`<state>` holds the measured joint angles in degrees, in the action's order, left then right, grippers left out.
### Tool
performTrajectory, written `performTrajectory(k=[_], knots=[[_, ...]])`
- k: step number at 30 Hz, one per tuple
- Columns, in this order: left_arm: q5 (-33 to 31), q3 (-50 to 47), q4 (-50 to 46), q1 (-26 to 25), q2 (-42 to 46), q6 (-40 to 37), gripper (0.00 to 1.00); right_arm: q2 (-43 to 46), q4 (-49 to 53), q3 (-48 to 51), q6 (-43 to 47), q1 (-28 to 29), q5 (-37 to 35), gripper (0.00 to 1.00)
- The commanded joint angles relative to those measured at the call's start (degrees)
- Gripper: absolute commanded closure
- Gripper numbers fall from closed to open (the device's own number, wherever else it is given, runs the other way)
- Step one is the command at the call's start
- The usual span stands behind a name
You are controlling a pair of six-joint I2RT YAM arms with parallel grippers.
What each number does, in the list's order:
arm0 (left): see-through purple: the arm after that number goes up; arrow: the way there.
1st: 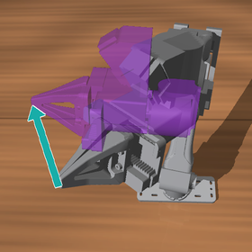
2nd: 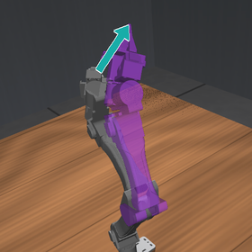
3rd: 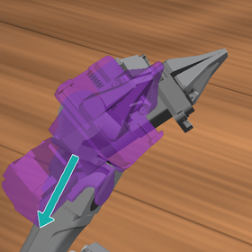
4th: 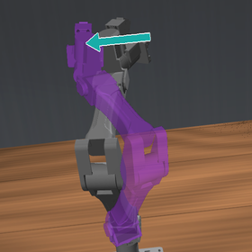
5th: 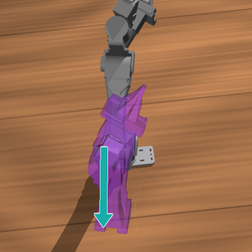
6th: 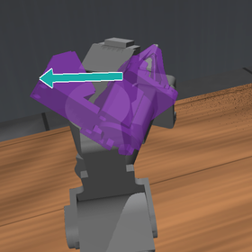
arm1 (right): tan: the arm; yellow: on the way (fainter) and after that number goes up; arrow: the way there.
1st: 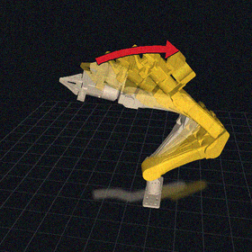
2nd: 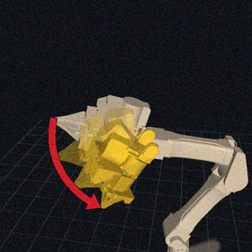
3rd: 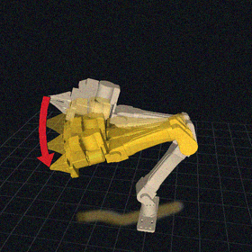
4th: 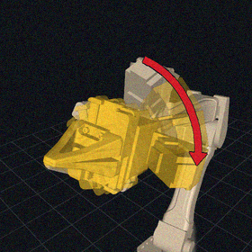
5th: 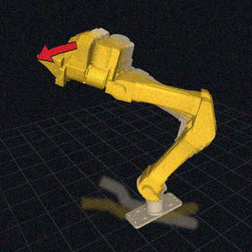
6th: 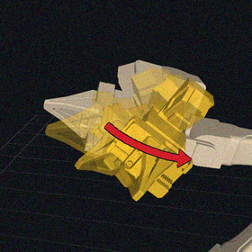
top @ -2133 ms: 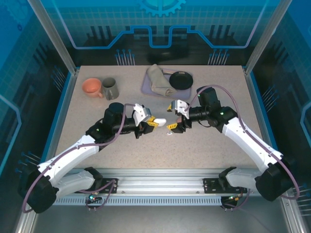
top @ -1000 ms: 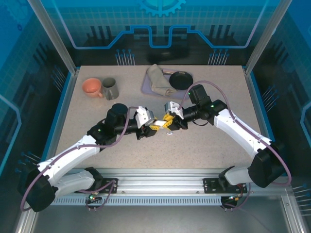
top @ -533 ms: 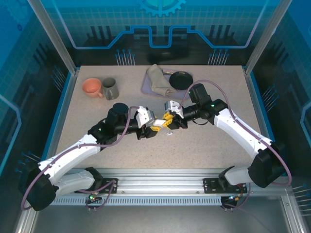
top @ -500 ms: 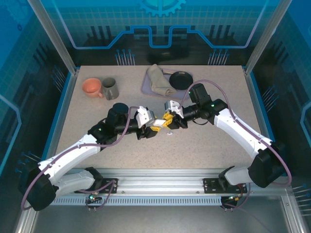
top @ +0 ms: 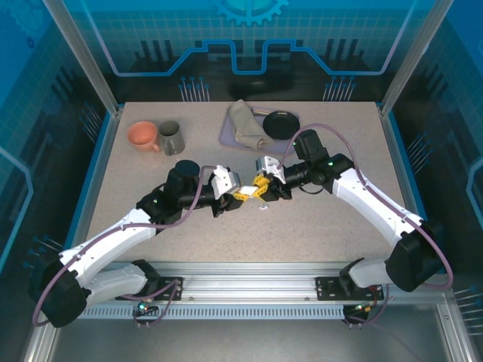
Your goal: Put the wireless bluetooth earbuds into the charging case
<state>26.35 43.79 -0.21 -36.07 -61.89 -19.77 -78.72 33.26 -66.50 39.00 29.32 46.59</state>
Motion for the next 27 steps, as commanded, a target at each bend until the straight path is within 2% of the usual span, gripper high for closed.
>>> performTrajectory(k=[1, 16, 19, 20, 24, 27], knots=[[0.56, 1.98, -0.67, -0.4, -0.15, -0.73, 0.79, 0.85, 0.0, -1.27, -1.62, 0.47, 1.18, 0.73], [-1.83, 2.56, -0.55, -0.49, 0.28, -0.85, 0.86, 16.13, -9.96, 8.64, -9.55, -2.96, -7.94, 0.26], [-1.94, 2.52, 0.15, -0.49, 0.36, -0.93, 0.87, 21.4, -13.96, 12.65, -12.43, -3.13, -11.98, 0.11], [-1.92, 2.37, 0.46, -0.48, 0.43, -1.0, 0.88, 23.41, -16.04, 14.39, -13.79, -3.13, -13.74, 0.01], [-1.75, 1.81, 1.56, -0.51, 0.76, -1.86, 0.89, 30.45, -21.68, 20.68, -16.94, -3.22, -21.07, 0.0], [-2.0, 1.19, 2.14, -1.01, 1.28, -3.93, 0.89, 34.27, -23.61, 24.0, -18.35, -3.28, -23.66, 0.0]])
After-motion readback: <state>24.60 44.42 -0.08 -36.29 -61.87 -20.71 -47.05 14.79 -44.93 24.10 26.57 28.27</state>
